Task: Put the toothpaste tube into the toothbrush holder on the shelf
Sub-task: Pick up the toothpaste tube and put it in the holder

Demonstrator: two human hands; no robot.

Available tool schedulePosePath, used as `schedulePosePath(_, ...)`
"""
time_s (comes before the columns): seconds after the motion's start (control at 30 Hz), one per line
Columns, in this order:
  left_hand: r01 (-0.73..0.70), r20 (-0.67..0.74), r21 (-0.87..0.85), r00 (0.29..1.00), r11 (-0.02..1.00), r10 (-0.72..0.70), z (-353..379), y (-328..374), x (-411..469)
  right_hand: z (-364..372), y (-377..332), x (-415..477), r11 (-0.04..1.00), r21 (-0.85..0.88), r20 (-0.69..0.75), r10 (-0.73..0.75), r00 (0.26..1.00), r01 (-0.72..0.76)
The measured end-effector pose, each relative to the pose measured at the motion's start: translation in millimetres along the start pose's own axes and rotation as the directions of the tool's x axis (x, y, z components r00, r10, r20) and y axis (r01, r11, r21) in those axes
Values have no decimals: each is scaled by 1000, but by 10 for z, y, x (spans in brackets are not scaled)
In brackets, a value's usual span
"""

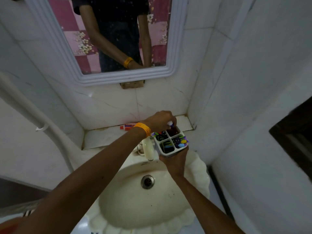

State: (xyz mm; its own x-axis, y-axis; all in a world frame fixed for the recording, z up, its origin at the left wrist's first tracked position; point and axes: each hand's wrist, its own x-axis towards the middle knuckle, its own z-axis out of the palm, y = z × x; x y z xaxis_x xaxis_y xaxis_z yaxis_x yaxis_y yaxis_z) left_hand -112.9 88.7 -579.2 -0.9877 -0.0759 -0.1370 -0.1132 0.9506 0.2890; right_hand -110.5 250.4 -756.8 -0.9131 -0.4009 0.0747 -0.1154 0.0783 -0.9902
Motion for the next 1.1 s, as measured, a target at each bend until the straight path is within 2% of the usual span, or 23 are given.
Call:
schedulePosePath(0.3, 35, -72, 28, 997, 999, -33, 146, 28, 193, 1, -27, 13, 999, -19, 1, 30, 1000, -30)
schedulePosePath(0.4, 63, -130, -10, 990, 998, -64, 126, -32, 163, -13, -67, 6, 999, -20, 1, 26, 1000, -26)
schedulePosePath(0.47, 120, -224, -103, 964, 987, -140, 111, -217, 99, -25, -91, -1, 1000, -15, 6, 16, 1000, -16)
schedulePosePath(0.57, 256, -343, -280, 874, 926, -345, 154, -711, -96, 4, -112, 7, 999, 20, 16, 25, 1000, -25)
schedulePosePath(0.67, 452, -235, -295, 819, 842, -523, 362, -1250, -354, 22, -104, 1, 999, 35, 13, 13, 1000, -13)
schedulePosePath(0.77, 555, -89, -230, 806, 799, -585, 646, -1623, -533, 39, -53, 7, 1000, 21, 9, 9, 1000, -10)
schedulePosePath(1.0, 547, -148, -94, 818, 832, -555, 927, -1701, -617, 39, 14, 12, 1000, -1, 19, 25, 1000, -25)
schedulePosePath(1.1, 488, -199, -167, 835, 857, -514, 846, -1620, -659, 49, -22, 1, 1000, -15, 15, 18, 1000, -18)
